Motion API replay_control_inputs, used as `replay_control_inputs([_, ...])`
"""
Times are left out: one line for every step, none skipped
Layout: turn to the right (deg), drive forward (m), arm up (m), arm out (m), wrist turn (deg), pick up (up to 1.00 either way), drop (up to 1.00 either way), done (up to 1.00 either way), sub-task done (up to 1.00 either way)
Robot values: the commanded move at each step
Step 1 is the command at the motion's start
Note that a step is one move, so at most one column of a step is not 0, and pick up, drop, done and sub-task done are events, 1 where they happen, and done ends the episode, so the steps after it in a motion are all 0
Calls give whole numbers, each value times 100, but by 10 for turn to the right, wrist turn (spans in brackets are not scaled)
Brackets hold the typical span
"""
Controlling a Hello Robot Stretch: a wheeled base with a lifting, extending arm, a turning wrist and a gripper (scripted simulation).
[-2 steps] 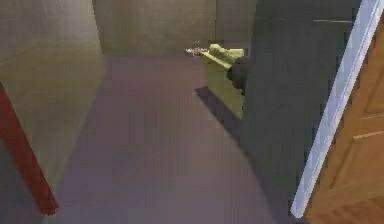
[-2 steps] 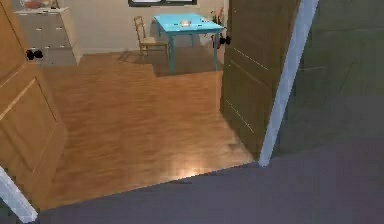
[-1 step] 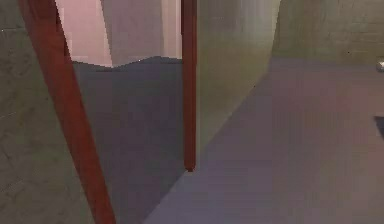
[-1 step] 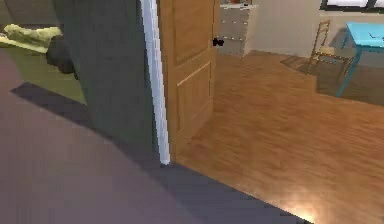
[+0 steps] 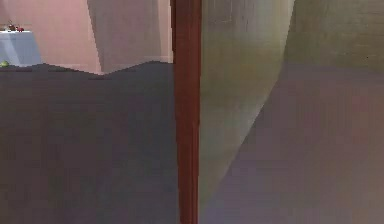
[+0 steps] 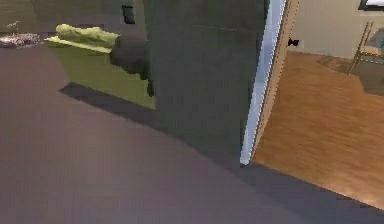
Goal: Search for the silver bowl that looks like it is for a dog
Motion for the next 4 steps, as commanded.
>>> replay_control_inputs([-180, 0, 0, 0, 0, 0, 0, 0, 0])
replay_control_inputs([0, 30, 0, 0, 0, 0, 0, 0, 0])
replay_control_inputs([-450, 0, 0, 0, 0, 0, 0, 0, 0])
replay_control_inputs([-60, 0, 0, 0, 0, 0, 0, 0, 0])
